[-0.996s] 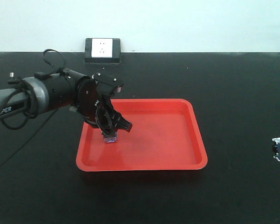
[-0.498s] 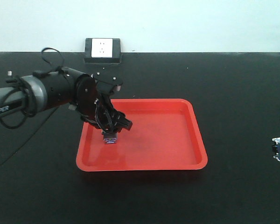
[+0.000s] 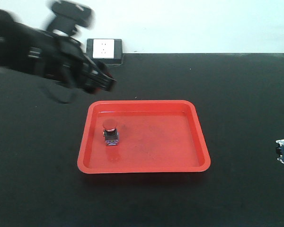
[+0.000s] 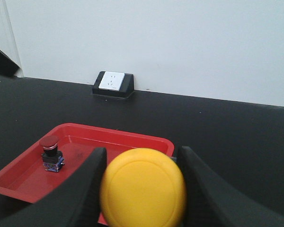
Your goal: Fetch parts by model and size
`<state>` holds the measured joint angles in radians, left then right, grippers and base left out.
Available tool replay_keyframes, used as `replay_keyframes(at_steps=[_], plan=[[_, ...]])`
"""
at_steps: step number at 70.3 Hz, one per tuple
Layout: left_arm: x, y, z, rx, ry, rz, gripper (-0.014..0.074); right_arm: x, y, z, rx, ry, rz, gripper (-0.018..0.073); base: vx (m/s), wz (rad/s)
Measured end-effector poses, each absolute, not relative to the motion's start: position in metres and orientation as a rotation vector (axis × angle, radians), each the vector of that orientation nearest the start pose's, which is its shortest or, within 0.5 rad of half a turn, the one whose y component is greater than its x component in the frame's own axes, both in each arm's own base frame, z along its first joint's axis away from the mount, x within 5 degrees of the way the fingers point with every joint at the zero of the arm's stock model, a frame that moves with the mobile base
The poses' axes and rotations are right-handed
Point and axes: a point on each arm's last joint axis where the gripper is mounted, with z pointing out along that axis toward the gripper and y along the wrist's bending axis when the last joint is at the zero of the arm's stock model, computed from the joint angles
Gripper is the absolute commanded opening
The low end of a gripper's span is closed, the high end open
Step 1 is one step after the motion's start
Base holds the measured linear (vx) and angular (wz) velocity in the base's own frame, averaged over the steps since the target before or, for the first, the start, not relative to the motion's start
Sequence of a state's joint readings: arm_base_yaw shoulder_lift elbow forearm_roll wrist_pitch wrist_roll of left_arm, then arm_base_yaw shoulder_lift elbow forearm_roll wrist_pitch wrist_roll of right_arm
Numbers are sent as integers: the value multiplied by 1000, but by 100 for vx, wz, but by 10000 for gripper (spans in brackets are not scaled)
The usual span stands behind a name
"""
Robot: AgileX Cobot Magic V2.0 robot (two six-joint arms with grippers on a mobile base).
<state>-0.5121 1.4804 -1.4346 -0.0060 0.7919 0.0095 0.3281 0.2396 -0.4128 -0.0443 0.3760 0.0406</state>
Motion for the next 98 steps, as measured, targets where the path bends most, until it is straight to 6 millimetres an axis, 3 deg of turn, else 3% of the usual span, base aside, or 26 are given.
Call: replay_keyframes(at_steps=[12, 23, 33, 47, 77, 98], plan=[[229, -129, 409, 570, 2145, -286, 495, 59, 19, 303, -265, 1670, 232, -5, 0, 0], [175, -99, 417, 542, 2043, -313, 495, 59, 19, 303, -265, 1670, 232, -5, 0, 0], [130, -74, 414, 512, 1933, -337, 495, 59, 19, 303, -265, 1670, 232, -5, 0, 0], [81, -47, 393, 492, 1827, -352, 495, 59, 19, 303, -265, 1670, 232, -5, 0, 0], [31, -20, 323, 471, 1701, -390, 495, 59, 19, 303, -265, 1670, 232, -5, 0, 0], [15, -12, 310, 445, 1615, -413, 495, 59, 19, 303, -264, 1668, 232, -5, 0, 0]])
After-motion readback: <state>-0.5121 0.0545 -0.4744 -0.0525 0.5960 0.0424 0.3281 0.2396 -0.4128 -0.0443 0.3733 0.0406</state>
